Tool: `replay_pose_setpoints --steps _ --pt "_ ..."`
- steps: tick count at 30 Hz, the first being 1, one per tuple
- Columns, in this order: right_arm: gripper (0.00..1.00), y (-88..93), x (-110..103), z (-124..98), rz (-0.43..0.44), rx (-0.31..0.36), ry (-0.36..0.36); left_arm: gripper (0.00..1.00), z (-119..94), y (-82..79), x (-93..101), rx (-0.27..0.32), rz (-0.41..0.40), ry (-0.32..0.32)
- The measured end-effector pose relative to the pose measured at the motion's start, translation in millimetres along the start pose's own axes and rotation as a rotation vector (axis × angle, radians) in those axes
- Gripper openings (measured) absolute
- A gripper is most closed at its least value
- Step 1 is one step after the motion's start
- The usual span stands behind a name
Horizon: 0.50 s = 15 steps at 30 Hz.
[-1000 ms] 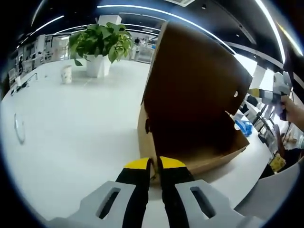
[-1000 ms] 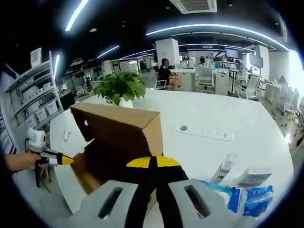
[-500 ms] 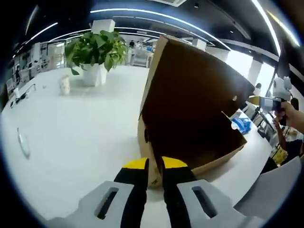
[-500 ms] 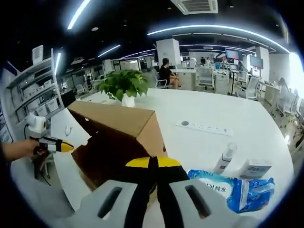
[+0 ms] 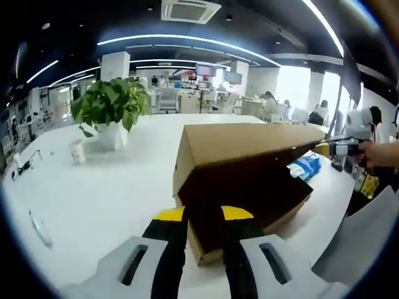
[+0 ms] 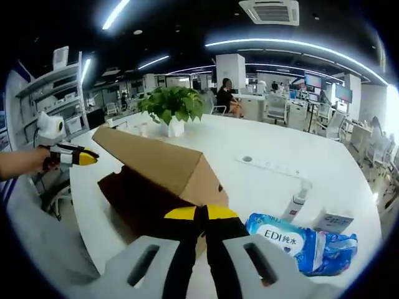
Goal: Operate the shoe box by opening the lid, removing the specified soft item, and placing it in the target area until the item is outside and the box remains undamaged.
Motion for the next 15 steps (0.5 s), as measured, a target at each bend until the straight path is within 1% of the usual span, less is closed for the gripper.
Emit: replay_pose_setpoints --steps 4,6,7,9,11,15 --pt "0.03 8.7 -3.9 -2.7 -0.022 -0.009 -0.008 0.20 1.0 1.7 1.4 -0.007 0.007 0.010" --pt "0.03 13.4 -5.0 -2.9 -0.038 -0.014 -0.012 0.21 2.1 3.6 3.5 -0.012 0.026 0.012" --pt "0.03 18.1 -7.8 -3.8 -0.065 -0.020 -0.021 0.21 2.7 4.4 3.8 -0.014 0.034 0.012" --pt "0.04 21.0 -10.0 -4.5 -0.087 -0.020 -0.027 0.22 3.8 6.5 4.9 -0.017 0.029 0.018" --pt "0.04 27.2 -12.0 -4.9 -0.105 -0.035 -0.032 0.23 4.1 8.8 5.4 -0.022 0.035 0.016" --pt "0.04 33.1 -15.5 -6.7 -0.124 -0.028 -0.050 0.25 5.4 15.3 7.6 -0.036 0.042 0.026"
Point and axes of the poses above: the point that each gripper's makers call its tool centre point, and the gripper's own axes: z roughly forward along the fingers, x roughly to its right, y roughly out of its underside, the point moved 4 cm from there along -z, roughly backward along the fingers, and after that the axes turned 6 degrees about -x, right-handed, at the moved point
